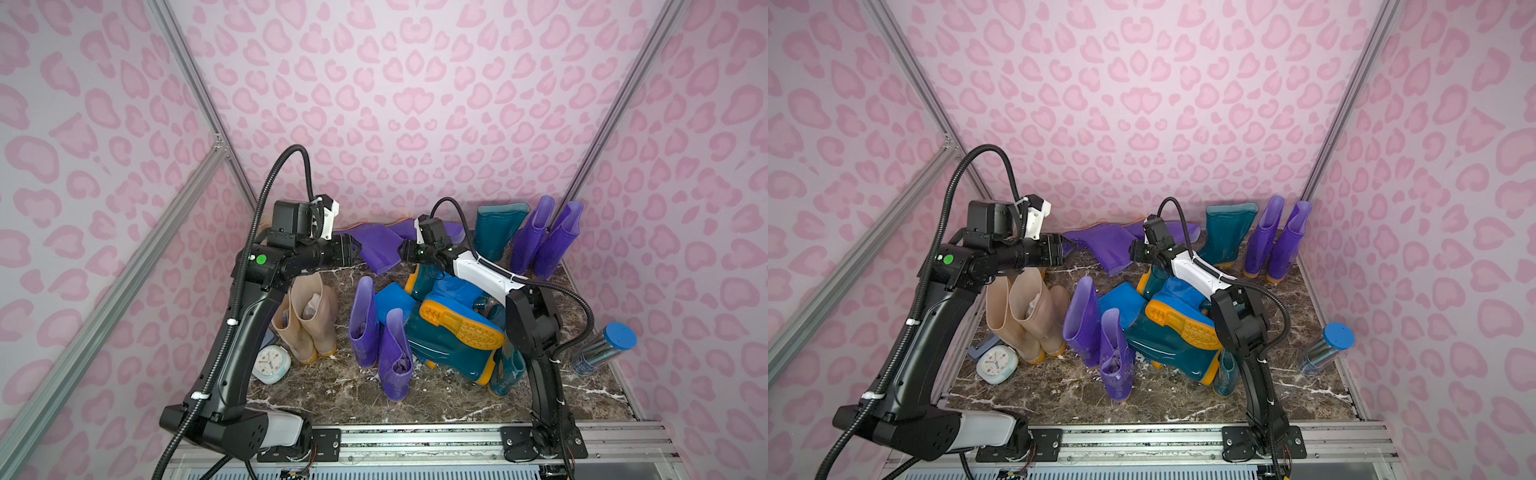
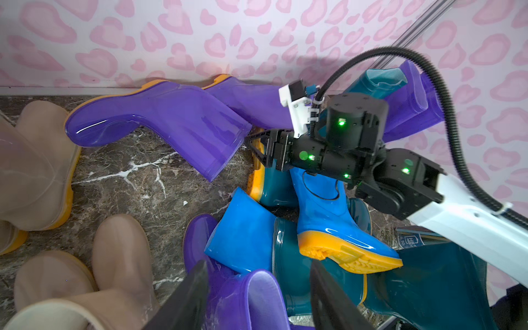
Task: Match and arrange rain boots in pairs
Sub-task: Adjust the rain boot at the center of the board.
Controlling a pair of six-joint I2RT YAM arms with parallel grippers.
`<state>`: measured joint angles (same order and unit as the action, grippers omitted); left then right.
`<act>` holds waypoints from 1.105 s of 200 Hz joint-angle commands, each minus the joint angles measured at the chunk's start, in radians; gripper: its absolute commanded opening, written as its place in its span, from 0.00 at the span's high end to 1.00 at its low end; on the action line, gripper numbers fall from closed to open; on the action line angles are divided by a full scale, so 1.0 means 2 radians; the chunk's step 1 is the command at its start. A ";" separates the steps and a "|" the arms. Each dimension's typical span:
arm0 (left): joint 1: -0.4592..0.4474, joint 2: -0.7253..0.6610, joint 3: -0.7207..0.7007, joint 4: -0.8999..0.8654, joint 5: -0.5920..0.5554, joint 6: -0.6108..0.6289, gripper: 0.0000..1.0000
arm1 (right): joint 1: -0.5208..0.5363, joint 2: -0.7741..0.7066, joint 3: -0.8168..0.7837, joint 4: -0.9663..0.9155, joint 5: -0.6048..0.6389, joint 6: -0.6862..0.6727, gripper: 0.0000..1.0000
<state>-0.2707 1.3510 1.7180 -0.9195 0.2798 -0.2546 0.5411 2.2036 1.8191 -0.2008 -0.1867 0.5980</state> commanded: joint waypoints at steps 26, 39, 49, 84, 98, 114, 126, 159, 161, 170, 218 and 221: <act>0.000 -0.026 -0.039 0.055 -0.006 -0.008 0.41 | 0.007 0.036 -0.027 0.109 0.015 0.132 0.33; 0.002 -0.029 -0.042 0.056 -0.009 -0.006 0.40 | 0.007 0.041 -0.036 0.127 0.011 0.153 0.33; 0.003 -0.030 -0.044 0.056 -0.009 -0.006 0.41 | 0.006 0.058 -0.040 0.134 0.007 0.170 0.33; 0.008 -0.034 -0.052 0.054 -0.010 0.001 0.40 | 0.002 0.087 -0.049 0.227 -0.046 0.195 0.34; 0.013 -0.035 -0.055 0.052 -0.007 0.005 0.40 | 0.000 0.115 -0.008 0.225 -0.091 0.188 0.38; 0.018 -0.039 -0.063 0.054 -0.007 0.006 0.40 | 0.002 0.128 0.018 0.216 -0.088 0.187 0.49; 0.023 -0.040 -0.064 0.057 -0.005 0.005 0.40 | 0.002 0.130 0.028 0.218 -0.091 0.184 0.66; 0.029 -0.040 -0.064 0.055 0.000 0.009 0.40 | 0.011 0.094 0.023 0.218 -0.076 0.172 1.00; 0.030 -0.040 -0.064 0.055 0.000 0.009 0.40 | 0.012 0.090 0.022 0.219 -0.074 0.171 1.00; 0.031 -0.040 -0.063 0.055 0.000 0.009 0.40 | 0.019 0.069 0.015 0.221 -0.066 0.163 1.00; 0.033 -0.047 -0.064 0.056 -0.002 0.014 0.40 | 0.044 -0.007 0.022 0.194 -0.023 0.132 0.98; 0.033 -0.047 -0.064 0.056 -0.002 0.014 0.40 | 0.045 -0.007 0.025 0.193 -0.023 0.130 0.99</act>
<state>-0.2085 1.2640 1.5921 -0.8391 0.2733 -0.2413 0.6220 2.2093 1.8458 0.1677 -0.2890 0.9096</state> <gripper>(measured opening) 0.599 0.065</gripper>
